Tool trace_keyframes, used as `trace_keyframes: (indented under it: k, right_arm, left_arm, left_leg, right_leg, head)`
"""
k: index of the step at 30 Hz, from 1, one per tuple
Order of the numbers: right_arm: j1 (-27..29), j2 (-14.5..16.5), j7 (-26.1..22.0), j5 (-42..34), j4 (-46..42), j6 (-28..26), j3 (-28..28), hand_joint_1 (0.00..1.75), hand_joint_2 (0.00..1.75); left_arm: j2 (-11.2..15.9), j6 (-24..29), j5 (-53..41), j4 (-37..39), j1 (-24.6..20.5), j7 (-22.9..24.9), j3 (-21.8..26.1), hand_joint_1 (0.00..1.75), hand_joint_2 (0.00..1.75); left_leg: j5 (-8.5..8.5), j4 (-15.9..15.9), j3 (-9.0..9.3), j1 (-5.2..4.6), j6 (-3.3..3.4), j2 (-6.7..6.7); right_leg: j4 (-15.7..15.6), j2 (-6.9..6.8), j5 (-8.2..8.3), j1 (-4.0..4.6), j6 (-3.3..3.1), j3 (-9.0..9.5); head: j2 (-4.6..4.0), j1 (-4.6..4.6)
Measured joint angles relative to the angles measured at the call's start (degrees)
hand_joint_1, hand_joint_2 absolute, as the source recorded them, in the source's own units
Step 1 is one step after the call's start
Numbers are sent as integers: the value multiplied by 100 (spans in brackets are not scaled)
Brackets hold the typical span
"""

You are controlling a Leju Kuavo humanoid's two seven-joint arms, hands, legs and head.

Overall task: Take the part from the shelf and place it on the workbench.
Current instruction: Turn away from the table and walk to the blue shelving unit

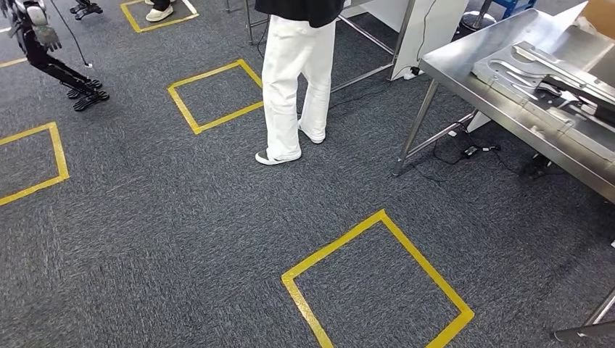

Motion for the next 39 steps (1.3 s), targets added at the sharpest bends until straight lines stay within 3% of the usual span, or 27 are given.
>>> trace_keyframes:
  k: [1, 3, 4, 5, 6, 8, 10, 11, 13, 14, 15, 17, 19, 20, 21, 24, 26, 28, 29, 31, 32, 34, 35, 36, 37, 39]
  right_arm:
    - [4, -1, -1, 0, -1, 0, -6, 0, 0]
    - [9, -1, -1, 0, 0, 0, -21, 0, 0]
    - [12, -1, -1, 0, 1, 0, -28, 0, 0]
    - [12, -1, 0, 0, 1, 0, -33, 0, 0]
    - [12, -1, 0, 0, 1, 0, -37, 0, 0]
    - [13, -2, 0, 1, 1, 2, -46, 0, 0]
    - [17, -5, 8, 16, -4, 27, -67, 0, 0]
    - [17, -7, 14, 29, -13, 51, -77, 0, 0]
    - [19, -5, 30, 55, -36, 96, -85, 0, 0]
    - [24, -3, 37, 63, -49, 105, -87, 0, 0]
    - [33, 0, 44, 70, -58, 108, -89, 0, 0]
    - [58, 4, 59, 77, -70, 110, -92, 0, 0]
    - [76, 5, 73, 79, -72, 117, -97, 0, 0]
    - [79, 5, 78, 79, -73, 126, -98, 0, 0]
    - [79, 6, 83, 79, -76, 134, -99, 0, 0]
    - [80, 7, 91, 79, -91, 164, -101, 0, 0]
    - [79, 7, 95, 79, -111, 179, -101, 0, 0]
    - [77, 8, 99, 79, -149, 185, -98, 0, 0]
    - [80, 7, 102, 78, -167, 187, -97, 0, 0]
    - [93, 6, 107, 72, -200, 198, -95, 0, 0]
    - [100, 5, 111, 68, -207, 202, -95, 0, 0]
    - [114, 4, 121, 55, -217, 209, -95, 0, 0]
    - [122, 3, 124, 45, -225, 211, -95, 0, 0]
    - [128, 2, 126, 33, -234, 213, -95, 0, 0]
    - [134, 2, 128, 18, -247, 213, -95, 0, 0]
    - [138, 2, 168, -57, -264, 140, -87, 0, 0]
  left_arm:
    - [-2, 0, 0, 0, -8, -1, 1, 0, 0]
    - [-3, -2, 0, 0, -19, -1, 2, 0, 0]
    - [-3, -3, 0, 0, -18, -1, 2, 0, 0]
    - [-3, -4, 0, 0, -15, -1, 3, 0, 0]
    - [-4, -5, 0, 0, -12, -1, 4, 0, 0]
    - [-10, -7, -1, 1, -18, -1, 5, 0, 0]
    - [-20, -11, -4, 2, -30, 11, 7, 0, 0]
    - [-23, -14, -8, 2, -29, 21, 8, 0, 0]
    - [-21, -17, -16, 2, -14, 39, 19, 0, 0]
    - [-19, -18, -23, 2, -8, 44, 28, 0, 0]
    - [-18, -18, -28, 2, -9, 50, 37, 0, 0]
    - [-16, -17, -39, 2, -25, 58, 50, 0, 0]
    - [-16, -18, -43, 2, -33, 64, 58, 0, 0]
    - [-16, -18, -44, 2, -27, 68, 63, 0, 0]
    - [-16, -19, -44, 2, -19, 72, 70, 0, 0]
    - [-17, -19, -45, 2, -24, 78, 87, 0, 0]
    - [-17, -17, -48, 2, -30, 79, 92, 0, 0]
    - [-13, -9, -52, 1, -20, 80, 97, 0, 0]
    - [-12, -3, -54, 1, -18, 80, 99, 0, 0]
    - [-12, 7, -58, 0, -26, 80, 99, 0, 0]
    - [-12, 12, -62, 0, -33, 81, 99, 0, 0]
    - [-12, 23, -80, 1, -38, 82, 99, 0, 0]
    - [-12, 32, -90, 1, -36, 83, 99, 0, 0]
    - [-13, 42, -98, 1, -33, 84, 99, 0, 0]
    - [-15, 52, -104, 2, -32, 84, 99, 0, 0]
    - [-24, 69, -112, 2, -45, 80, 99, 0, 0]
  left_leg:
    - [16, -6, -5, -4, 29, -50]
    - [26, 1, -26, -29, 60, -174]
    - [26, 6, -29, -43, 67, -247]
    - [24, 12, -26, -55, 70, -325]
    - [22, 19, -18, -64, 70, -407]
    - [12, 43, -8, -82, 56, -561]
    - [3, 71, -37, -87, 10, -689]
    - [5, 74, -60, -82, -26, -747]
    - [2, 81, -94, -64, -95, -802]
    - [-55, 158, -130, -66, -122, -709]
    - [-175, 340, -212, -70, -146, -565]
    - [-558, 1028, -541, -58, -196, -253]
    - [-793, 1654, -847, -25, -248, -153]
    - [-752, 1696, -863, -7, -267, -127]
    - [-605, 1491, -750, 10, -279, -87]
    - [-124, 350, -128, 13, -247, 208]
    - [-78, 115, -23, -22, -179, 270]
    - [-51, 80, -33, -29, -103, 154]
    - [-33, 51, -21, -22, -62, 98]
    - [13, -1, 7, -4, 15, -15]
    - [21, -3, 1, -16, 37, -73]
    - [24, 6, -10, -45, 60, -214]
    - [22, 11, -7, -59, 65, -294]
    - [19, 17, 2, -70, 67, -376]
    - [16, 22, 15, -78, 66, -460]
    - [6, 42, 14, -85, 47, -611]
  right_leg:
    - [335, 162, -199, -1, 3, -157]
    - [1086, 290, -521, 10, -6, -540]
    - [1299, 306, -543, 14, -13, -665]
    - [1292, 317, -441, 16, -26, -689]
    - [1059, 347, -236, 17, -46, -606]
    - [290, 584, 199, 17, -106, -291]
    - [-171, 779, 367, 25, -151, -109]
    - [-214, 787, 354, 36, -166, -95]
    - [-262, 652, 381, 34, -212, -70]
    - [-296, 581, 397, 24, -245, -50]
    - [-330, 498, 409, 12, -279, -34]
    - [-351, 319, 404, 22, -323, -20]
    - [-345, 135, 381, 35, -332, -16]
    - [-340, 51, 367, 37, -324, -9]
    - [-335, -25, 350, 34, -309, 5]
    - [-311, -212, 281, 42, -226, 72]
    - [-308, -296, 256, 57, -154, 110]
    - [-319, -345, 239, 45, -79, 147]
    - [-275, -269, 186, 33, -45, 149]
    - [127, 37, -100, 9, -7, -13]
    - [494, 191, -296, 9, -8, -189]
    - [1184, 302, -538, 15, -22, -559]
    - [1296, 315, -496, 17, -35, -644]
    - [1186, 329, -339, 19, -54, -624]
    - [871, 376, -98, 20, -80, -506]
    - [126, 642, 285, 21, -139, -211]
  head:
    - [0, 1]
    - [0, 0]
    - [0, 1]
    - [0, 0]
    - [0, 0]
    - [0, 0]
    - [0, 1]
    - [0, 0]
    - [0, -1]
    - [0, -2]
    - [0, -2]
    - [0, -3]
    - [0, -3]
    - [0, -3]
    - [0, -3]
    - [0, -2]
    - [0, -2]
    - [0, -1]
    - [0, -1]
    - [0, 1]
    - [0, 0]
    - [0, 0]
    - [0, 1]
    - [0, 1]
    - [0, 0]
    - [0, 1]
